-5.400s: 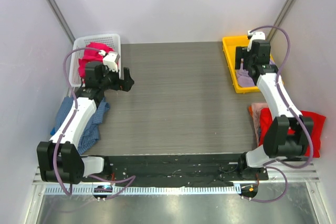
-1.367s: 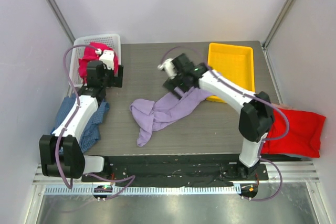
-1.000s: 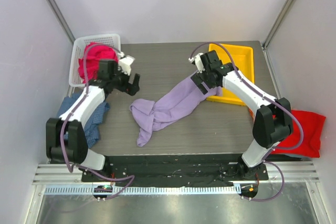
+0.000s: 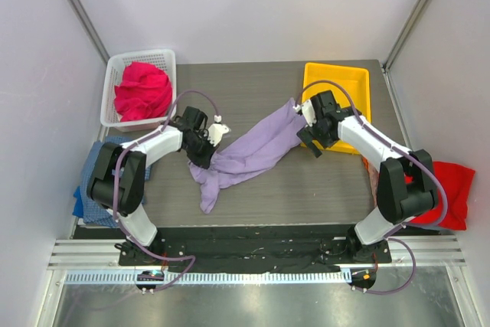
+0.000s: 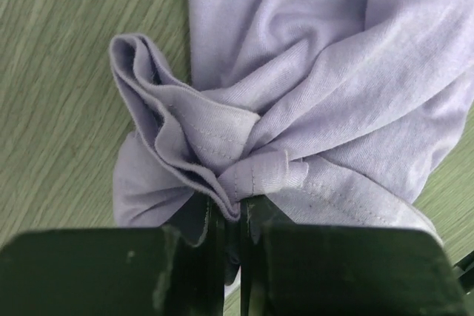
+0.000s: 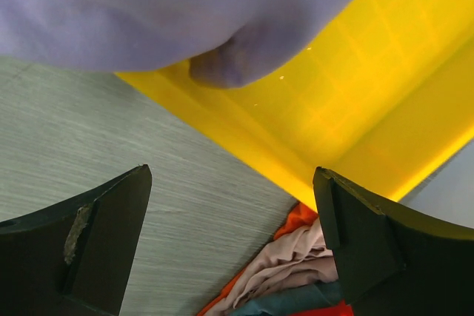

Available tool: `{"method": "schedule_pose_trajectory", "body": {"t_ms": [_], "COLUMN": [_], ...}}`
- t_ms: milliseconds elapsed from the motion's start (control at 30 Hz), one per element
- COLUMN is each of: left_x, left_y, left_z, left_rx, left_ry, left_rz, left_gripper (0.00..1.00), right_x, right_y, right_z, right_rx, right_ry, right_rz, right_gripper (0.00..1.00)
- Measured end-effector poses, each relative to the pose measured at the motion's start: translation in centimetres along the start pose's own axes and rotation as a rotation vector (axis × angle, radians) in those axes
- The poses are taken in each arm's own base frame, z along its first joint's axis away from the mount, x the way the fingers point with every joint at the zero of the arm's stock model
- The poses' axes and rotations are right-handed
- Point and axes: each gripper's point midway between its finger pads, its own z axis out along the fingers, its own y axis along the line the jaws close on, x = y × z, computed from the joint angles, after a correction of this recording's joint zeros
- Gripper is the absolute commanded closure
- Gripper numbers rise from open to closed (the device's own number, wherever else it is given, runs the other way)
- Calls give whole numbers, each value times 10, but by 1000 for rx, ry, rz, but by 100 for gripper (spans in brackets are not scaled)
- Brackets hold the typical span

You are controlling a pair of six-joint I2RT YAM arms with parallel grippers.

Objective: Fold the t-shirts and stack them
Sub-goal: Move the tshirt to the center of the board

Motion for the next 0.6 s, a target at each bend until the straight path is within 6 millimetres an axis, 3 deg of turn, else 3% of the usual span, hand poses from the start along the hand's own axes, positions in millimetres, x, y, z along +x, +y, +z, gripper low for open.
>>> {"method": "schedule_pose_trajectory", "body": {"t_ms": [167, 467, 533, 600], "left_x": [-2, -1, -1, -1], "left_y": [4, 7, 7, 8], "left_z": [-1, -2, -2, -2], "left_rx": [-17, -36, -38, -40], "left_ry": [4, 9, 10, 11], "left_rz": [-6, -8, -8, -8], "left_gripper": [100, 100, 100, 100], "right_x": [9, 20, 26, 30], "right_y": [10, 1, 0, -3], "right_z": [5, 26, 33, 40], "right_rx": [-37, -56, -68, -77], "right_ry": [18, 57, 79, 98], "right_rz": [-12, -1, 1, 3], "right_gripper": [3, 9, 23, 44]}}
